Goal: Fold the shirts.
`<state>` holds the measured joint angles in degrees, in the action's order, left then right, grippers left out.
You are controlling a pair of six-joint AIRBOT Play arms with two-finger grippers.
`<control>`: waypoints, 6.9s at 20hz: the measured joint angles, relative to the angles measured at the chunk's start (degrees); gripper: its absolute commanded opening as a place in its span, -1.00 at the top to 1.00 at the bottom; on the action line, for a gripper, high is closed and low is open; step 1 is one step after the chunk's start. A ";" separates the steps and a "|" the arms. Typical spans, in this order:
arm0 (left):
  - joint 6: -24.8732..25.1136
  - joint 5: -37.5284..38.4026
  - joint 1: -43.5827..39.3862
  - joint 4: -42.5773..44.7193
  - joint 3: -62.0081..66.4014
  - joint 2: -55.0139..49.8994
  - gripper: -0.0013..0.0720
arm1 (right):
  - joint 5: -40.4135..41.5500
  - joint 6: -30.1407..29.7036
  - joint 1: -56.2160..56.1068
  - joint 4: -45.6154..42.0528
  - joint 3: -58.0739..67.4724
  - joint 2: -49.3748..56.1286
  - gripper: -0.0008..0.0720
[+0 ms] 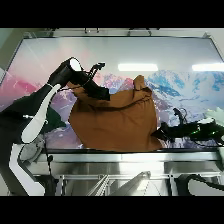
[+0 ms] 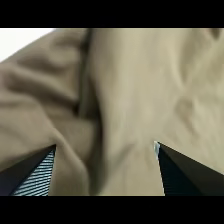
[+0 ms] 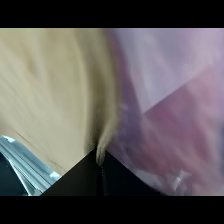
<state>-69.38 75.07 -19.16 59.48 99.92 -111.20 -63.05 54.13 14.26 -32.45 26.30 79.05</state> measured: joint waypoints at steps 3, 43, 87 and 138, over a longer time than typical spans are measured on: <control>-0.02 -1.86 -1.92 5.05 0.00 0.00 -0.93 | 1.73 -2.58 -2.32 4.44 -0.13 0.00 0.94; 6.32 -3.32 22.16 -37.05 -29.14 33.31 -0.99 | -0.81 0.24 0.46 5.16 43.80 -17.44 -0.23; -2.75 24.41 13.09 -16.46 -2.16 3.91 0.92 | -1.01 0.79 -3.17 8.76 -3.93 -7.30 0.94; -0.09 19.43 36.11 -20.55 -3.10 -2.64 -0.98 | -9.60 -3.30 21.22 -2.27 20.83 -0.63 -0.02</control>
<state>-69.47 94.50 16.95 38.94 96.82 -113.84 -72.64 50.83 35.48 -34.72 47.13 78.41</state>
